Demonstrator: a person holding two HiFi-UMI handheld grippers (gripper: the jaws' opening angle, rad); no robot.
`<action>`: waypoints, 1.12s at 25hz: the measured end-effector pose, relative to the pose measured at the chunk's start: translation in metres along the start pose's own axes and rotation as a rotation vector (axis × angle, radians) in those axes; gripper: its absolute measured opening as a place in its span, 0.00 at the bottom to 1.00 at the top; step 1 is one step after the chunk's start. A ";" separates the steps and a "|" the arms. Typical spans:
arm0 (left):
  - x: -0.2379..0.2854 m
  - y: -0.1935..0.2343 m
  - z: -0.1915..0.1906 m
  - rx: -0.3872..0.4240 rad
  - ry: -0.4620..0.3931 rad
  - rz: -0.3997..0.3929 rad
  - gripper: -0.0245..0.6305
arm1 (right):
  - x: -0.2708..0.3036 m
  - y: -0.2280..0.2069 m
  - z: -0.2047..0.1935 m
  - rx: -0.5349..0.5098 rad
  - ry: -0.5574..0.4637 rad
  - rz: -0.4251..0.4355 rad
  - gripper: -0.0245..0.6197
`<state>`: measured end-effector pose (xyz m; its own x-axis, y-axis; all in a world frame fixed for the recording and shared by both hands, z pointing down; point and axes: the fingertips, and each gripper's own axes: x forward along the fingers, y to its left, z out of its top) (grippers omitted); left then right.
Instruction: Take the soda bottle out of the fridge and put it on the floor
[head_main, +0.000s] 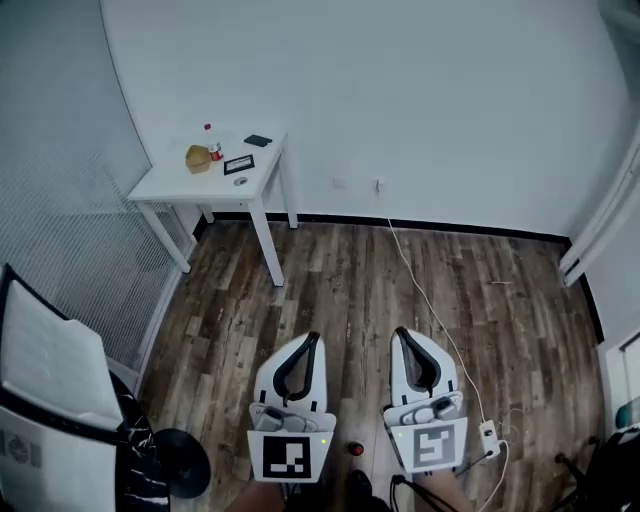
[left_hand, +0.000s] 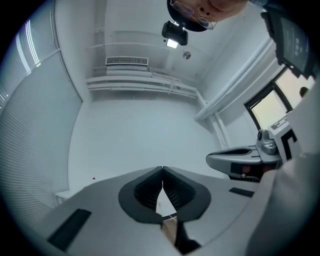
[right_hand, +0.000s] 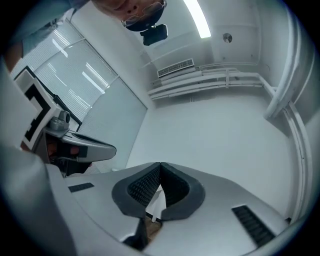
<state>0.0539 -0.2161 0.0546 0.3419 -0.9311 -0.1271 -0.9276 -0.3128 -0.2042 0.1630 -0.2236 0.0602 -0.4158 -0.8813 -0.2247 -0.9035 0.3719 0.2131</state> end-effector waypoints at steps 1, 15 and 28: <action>-0.007 0.003 0.012 -0.009 -0.002 0.019 0.06 | -0.003 -0.002 0.012 -0.011 0.000 0.004 0.06; -0.064 0.009 0.103 -0.020 -0.109 0.111 0.06 | -0.029 0.017 0.107 -0.038 -0.088 0.056 0.06; -0.082 -0.009 0.135 -0.005 -0.175 0.124 0.06 | -0.054 0.019 0.134 -0.052 -0.147 0.065 0.05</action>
<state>0.0547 -0.1113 -0.0640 0.2460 -0.9158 -0.3175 -0.9647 -0.1996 -0.1717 0.1544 -0.1299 -0.0509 -0.4872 -0.8025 -0.3443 -0.8692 0.4076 0.2800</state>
